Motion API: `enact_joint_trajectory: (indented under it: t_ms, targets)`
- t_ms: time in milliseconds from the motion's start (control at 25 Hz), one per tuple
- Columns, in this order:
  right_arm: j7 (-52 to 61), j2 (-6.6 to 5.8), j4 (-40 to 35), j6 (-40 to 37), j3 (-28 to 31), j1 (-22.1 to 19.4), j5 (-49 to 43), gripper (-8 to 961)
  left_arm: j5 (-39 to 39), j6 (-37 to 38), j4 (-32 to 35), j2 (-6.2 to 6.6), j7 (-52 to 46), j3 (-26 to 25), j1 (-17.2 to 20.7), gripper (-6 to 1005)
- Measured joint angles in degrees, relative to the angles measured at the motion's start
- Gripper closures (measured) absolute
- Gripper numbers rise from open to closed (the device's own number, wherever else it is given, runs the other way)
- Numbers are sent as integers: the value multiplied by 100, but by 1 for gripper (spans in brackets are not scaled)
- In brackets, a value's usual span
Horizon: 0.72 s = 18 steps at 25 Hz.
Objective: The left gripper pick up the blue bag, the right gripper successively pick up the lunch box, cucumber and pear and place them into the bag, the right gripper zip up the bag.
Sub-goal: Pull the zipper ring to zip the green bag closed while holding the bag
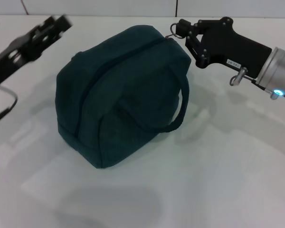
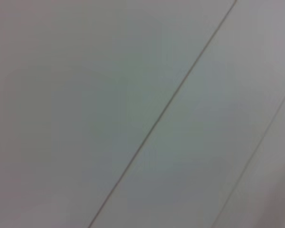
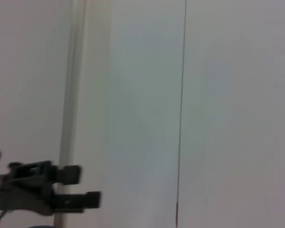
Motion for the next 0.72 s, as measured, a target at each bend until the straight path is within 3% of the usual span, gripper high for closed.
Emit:
enact_joint_trajectory:
  t_ms: [160,320,600,720]
  targets:
    - [-15,6,1,-8,-5,-1,0,947,199,-399,52,111,-334,10,-447,232]
    - [-24,13,-26,-8,-12,-30,0,947,802,-908,301,265,-1261,106,-890,235]
    - [-26,17,-27,-79,-2,-78,0,947,1721,-920,1046,585,-2782,1204,-1353,241]
    - [-26,16,-12,-146,13,-101,0,947,1754,-912,1219,638,-3154,1512,-1378,250]
